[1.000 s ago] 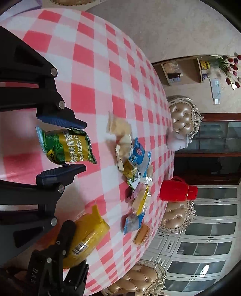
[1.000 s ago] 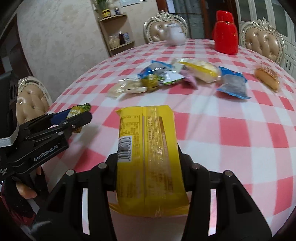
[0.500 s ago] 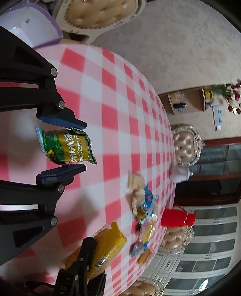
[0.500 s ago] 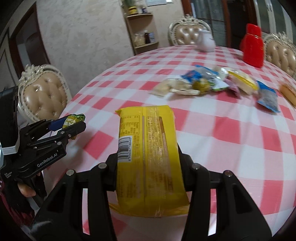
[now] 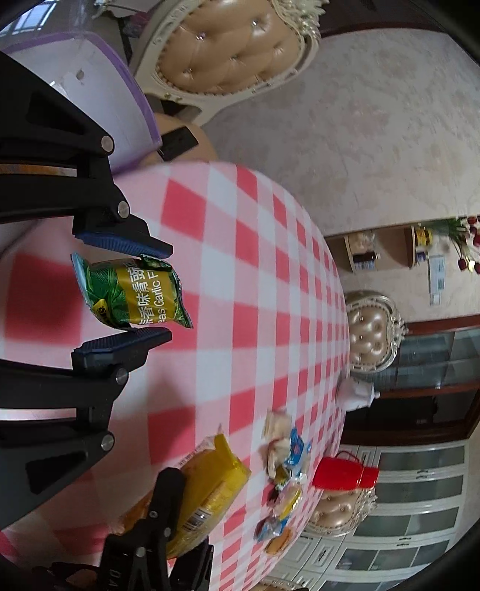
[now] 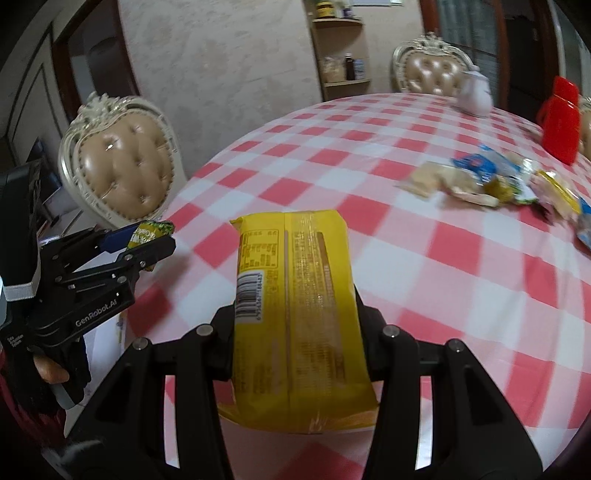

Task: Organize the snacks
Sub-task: 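Carry the green pack with the left tool while the right tool carries the yellow bar to the box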

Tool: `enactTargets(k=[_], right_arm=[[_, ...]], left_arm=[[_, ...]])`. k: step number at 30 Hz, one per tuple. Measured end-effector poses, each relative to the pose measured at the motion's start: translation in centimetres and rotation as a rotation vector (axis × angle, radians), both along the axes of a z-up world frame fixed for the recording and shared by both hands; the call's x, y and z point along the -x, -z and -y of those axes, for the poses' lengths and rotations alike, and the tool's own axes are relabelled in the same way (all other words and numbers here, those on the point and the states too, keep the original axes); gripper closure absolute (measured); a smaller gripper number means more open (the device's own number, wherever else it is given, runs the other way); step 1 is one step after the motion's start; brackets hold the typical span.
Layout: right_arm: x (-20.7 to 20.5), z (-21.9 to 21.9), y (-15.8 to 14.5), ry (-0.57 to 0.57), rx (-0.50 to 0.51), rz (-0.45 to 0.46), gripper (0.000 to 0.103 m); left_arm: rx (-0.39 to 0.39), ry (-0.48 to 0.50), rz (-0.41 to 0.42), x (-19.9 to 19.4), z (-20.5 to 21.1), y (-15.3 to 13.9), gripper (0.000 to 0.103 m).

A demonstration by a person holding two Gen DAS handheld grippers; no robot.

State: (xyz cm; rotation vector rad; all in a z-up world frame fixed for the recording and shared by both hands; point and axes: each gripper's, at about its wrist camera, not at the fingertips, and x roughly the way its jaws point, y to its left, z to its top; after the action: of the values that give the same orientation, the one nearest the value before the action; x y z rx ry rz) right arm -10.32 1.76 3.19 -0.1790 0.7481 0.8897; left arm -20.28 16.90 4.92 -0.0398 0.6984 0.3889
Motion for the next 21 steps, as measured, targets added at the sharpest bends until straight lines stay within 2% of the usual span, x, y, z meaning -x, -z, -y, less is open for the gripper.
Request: enactTargets(k=[13, 21], right_arm=[[6.6, -9.0, 0.8, -0.227, 0.025, 0.026, 0.052], [10.1, -13.1, 1.6, -0.340, 0.065, 0.035, 0.052]], left_arm=[[-0.007, -0.168, -0.016, 7.3, -6.9, 0.5, 0.063], [-0.006, -0.244, -0.028, 10.7, -10.1, 1.0, 0.063]])
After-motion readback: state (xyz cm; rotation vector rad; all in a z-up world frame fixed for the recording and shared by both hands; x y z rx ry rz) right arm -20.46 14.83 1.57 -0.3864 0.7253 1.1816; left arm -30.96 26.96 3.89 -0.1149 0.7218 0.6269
